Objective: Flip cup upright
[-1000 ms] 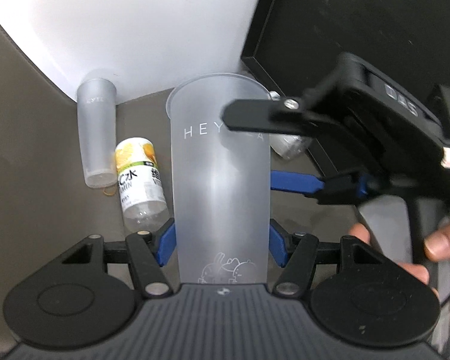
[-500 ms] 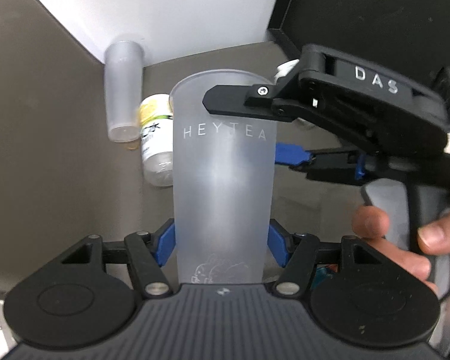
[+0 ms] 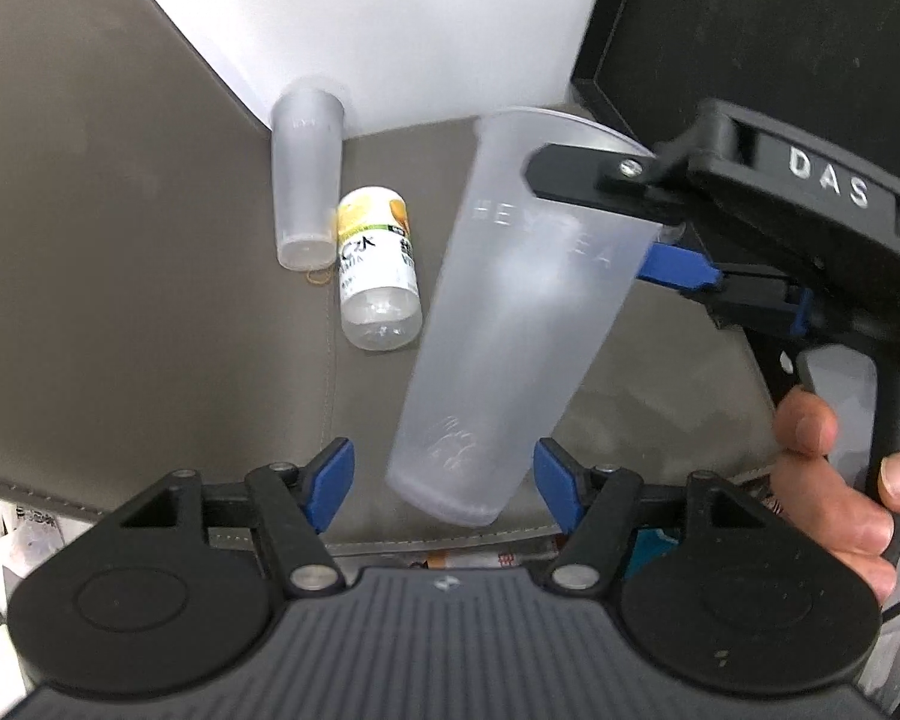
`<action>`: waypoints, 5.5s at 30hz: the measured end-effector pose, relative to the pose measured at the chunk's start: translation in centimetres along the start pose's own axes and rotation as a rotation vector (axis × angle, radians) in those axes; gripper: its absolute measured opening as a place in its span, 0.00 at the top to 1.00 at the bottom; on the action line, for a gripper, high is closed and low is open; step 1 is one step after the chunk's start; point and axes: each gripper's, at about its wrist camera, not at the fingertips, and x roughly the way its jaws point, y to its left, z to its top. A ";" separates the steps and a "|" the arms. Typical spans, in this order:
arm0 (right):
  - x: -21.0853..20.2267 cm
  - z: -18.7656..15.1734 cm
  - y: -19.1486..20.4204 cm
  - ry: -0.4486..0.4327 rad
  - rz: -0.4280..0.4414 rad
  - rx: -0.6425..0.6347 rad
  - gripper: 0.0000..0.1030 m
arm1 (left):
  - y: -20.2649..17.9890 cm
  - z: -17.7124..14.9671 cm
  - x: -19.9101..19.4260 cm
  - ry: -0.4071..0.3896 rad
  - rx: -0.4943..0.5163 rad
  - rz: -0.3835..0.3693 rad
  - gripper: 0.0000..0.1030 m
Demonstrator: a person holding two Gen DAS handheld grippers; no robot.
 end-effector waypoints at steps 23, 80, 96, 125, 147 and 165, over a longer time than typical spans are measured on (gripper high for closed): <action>-2.1 -3.3 7.4 -0.087 -0.272 -0.516 0.32 | 6.4 1.6 -5.4 -0.228 -0.288 -0.066 0.37; 0.3 -7.9 6.9 0.137 -0.469 -0.767 0.28 | 3.4 1.7 4.5 -0.032 -0.291 -0.163 0.37; -0.9 -7.3 6.9 0.182 -0.451 -0.733 0.20 | 3.0 1.8 3.2 -0.050 -0.262 -0.163 0.37; -8.2 -6.2 9.9 0.112 -0.396 -0.614 0.00 | 3.1 -2.9 -7.8 -0.168 -0.216 -0.060 0.20; -12.3 -7.3 12.4 0.067 -0.382 -0.606 0.00 | 3.5 -7.6 -13.4 -0.257 -0.224 -0.030 0.16; -15.0 -7.1 12.1 0.055 -0.423 -0.567 0.00 | 4.0 -10.2 -15.8 -0.282 -0.214 -0.023 0.14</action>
